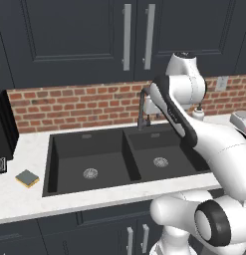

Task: Pick the pan and sponge and place them into the sink. Then turn on the water.

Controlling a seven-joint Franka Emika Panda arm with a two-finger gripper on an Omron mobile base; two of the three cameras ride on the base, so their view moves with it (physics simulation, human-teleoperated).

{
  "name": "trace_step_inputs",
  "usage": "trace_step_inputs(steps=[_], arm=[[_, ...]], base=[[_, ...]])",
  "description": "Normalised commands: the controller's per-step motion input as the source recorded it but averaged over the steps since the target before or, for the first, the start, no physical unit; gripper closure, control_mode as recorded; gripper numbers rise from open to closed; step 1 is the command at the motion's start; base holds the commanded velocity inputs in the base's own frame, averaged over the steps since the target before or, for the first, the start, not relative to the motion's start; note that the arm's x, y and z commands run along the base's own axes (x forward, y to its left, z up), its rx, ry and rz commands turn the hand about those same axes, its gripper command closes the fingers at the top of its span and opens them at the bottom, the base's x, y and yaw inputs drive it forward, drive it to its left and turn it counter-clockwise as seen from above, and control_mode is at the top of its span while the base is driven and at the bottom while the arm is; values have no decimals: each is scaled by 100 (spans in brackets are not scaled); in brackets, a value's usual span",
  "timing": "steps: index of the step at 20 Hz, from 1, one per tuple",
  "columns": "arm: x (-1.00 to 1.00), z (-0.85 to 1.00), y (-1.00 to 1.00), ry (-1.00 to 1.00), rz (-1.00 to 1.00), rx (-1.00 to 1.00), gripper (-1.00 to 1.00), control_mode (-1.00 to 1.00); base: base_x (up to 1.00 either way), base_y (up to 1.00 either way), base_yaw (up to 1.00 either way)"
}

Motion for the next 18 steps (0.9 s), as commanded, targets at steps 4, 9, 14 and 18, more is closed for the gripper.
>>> trace_step_inputs(steps=[4, 9, 14, 18], arm=[[-4, -5, -17, 0, 0, 0, -100, -100], [-11, -8, -63, -1, 2, 0, -100, -100], [-12, -18, -86, 0, 5, 0, -100, -100], [-18, -27, -100, 0, 5, 0, -100, -100]], base=[[0, 0, 0], [0, 0, 0], [0, 0, 0], [0, 0, 0]])
